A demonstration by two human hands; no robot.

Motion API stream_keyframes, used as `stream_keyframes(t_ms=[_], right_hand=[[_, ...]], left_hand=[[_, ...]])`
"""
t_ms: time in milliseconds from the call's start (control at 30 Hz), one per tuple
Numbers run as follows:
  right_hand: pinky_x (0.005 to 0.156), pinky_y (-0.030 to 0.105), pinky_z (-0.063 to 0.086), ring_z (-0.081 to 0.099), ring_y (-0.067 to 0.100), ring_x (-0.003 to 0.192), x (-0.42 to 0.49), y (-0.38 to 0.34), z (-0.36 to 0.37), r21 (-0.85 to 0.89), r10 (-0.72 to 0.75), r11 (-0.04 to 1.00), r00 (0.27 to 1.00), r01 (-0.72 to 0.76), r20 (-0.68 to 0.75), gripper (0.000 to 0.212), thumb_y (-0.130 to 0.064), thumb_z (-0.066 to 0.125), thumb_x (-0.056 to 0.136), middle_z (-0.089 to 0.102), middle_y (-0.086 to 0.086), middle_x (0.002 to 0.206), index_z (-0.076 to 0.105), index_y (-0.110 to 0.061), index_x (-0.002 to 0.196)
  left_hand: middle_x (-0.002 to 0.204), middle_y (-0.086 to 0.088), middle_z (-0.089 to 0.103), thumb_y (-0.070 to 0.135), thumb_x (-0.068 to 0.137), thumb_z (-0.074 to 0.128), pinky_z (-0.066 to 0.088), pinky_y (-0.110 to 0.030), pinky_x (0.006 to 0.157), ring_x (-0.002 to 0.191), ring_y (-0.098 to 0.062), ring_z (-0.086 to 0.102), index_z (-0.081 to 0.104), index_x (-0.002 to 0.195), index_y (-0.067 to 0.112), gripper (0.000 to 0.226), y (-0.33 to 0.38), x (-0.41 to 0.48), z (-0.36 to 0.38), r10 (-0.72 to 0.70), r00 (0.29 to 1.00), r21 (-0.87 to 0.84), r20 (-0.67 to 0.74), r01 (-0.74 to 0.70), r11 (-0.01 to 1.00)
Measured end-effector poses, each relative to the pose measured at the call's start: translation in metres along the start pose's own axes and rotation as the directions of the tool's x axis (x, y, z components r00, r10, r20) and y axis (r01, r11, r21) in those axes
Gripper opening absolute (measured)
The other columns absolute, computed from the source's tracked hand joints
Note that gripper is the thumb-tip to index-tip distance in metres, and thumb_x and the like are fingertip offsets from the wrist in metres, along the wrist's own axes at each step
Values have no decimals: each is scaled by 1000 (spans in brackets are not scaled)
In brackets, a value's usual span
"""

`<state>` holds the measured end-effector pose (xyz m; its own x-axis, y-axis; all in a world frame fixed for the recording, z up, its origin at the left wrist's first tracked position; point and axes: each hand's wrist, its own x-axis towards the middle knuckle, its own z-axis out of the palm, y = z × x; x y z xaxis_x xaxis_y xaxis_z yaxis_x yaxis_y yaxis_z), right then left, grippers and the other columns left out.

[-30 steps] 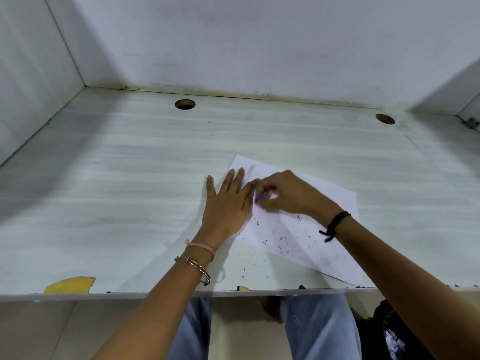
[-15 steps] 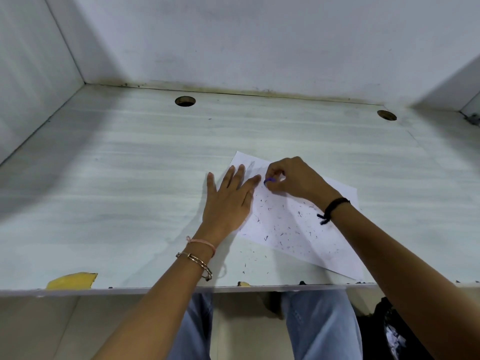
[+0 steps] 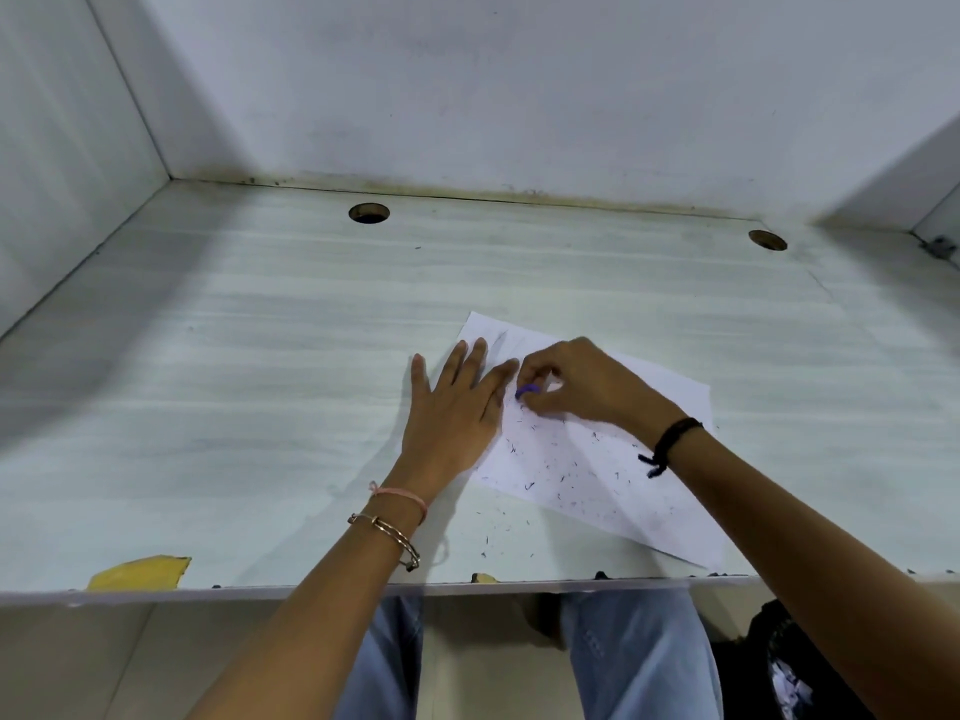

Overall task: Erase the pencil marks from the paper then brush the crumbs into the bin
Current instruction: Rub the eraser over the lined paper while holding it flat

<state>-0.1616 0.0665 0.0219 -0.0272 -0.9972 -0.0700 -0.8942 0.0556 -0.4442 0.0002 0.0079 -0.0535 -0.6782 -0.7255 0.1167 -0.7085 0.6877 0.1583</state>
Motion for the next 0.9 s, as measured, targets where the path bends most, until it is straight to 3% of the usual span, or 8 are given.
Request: stream_keyframes(t_ms=[67,167,267,367,567,733,833,900], right_hand=[[64,25,48,63,16,74,8,10,-5,63,105,993,989,-99,-99,6,-16,68,77,70,0,81,72,-15,82],[57,16,43,55,9,60,10,15,-1,168,173,974,976,-149,-134,6,-12,68,78,70,4,80,71,-10,83],[59,13,42,53,1,60,-5,25,2,344,258,920,950,-186,-175,6,-17,67,83,65,-6,73,72,-15,86],[62,9,44,56,0,59,-23,35,2,539,316,829,920,-148,-233,8,-14,64,88,64,-5,71,69,-10,92],[59,5,39,54,-1,63,-34,29,7,461,245,880,940,-113,-236,6,-15,60,90,63,-8,77,66,-16,92],[62,17,42,53,12,64,-28,27,11,291,164,952,957,-90,-241,8,-13,60,88,65,7,81,64,-20,88],[55,10,38,45,2,53,-20,27,12,336,211,934,944,-119,-252,7,-9,64,84,61,6,71,67,-14,87],[55,7,40,49,-3,54,-16,24,10,347,234,927,941,-140,-246,6,-10,67,82,61,0,69,69,-12,87]], left_hand=[[163,2,3,38,100,2,-5,-58,115,150,-17,-1,14,152,42,53,0,1,-1,-17,1000,-32,2,17,999],[163,2,8,43,89,-12,-4,-58,115,150,-18,3,17,151,43,69,0,-1,-1,-12,999,-48,-34,11,999],[162,4,13,44,86,-12,-3,-58,115,150,-16,6,22,150,44,72,2,-1,0,-27,998,-85,-52,23,996],[162,5,14,39,101,7,-2,-60,114,149,-14,6,25,149,45,51,7,-7,-4,-55,998,-95,-18,53,994],[146,1,36,39,105,23,4,-70,108,140,-20,28,44,138,35,39,17,-9,-15,-62,996,-36,-69,60,998],[122,-8,55,26,95,34,29,-65,100,122,-30,50,47,119,20,27,13,15,-7,114,978,-27,-172,-120,992],[159,-4,23,49,99,26,4,-63,113,149,-22,12,31,144,30,49,10,19,-1,119,993,-112,2,-118,987],[163,4,-4,69,93,25,-12,-59,113,149,-17,-10,11,153,39,69,10,18,0,100,990,-138,95,-87,987]])
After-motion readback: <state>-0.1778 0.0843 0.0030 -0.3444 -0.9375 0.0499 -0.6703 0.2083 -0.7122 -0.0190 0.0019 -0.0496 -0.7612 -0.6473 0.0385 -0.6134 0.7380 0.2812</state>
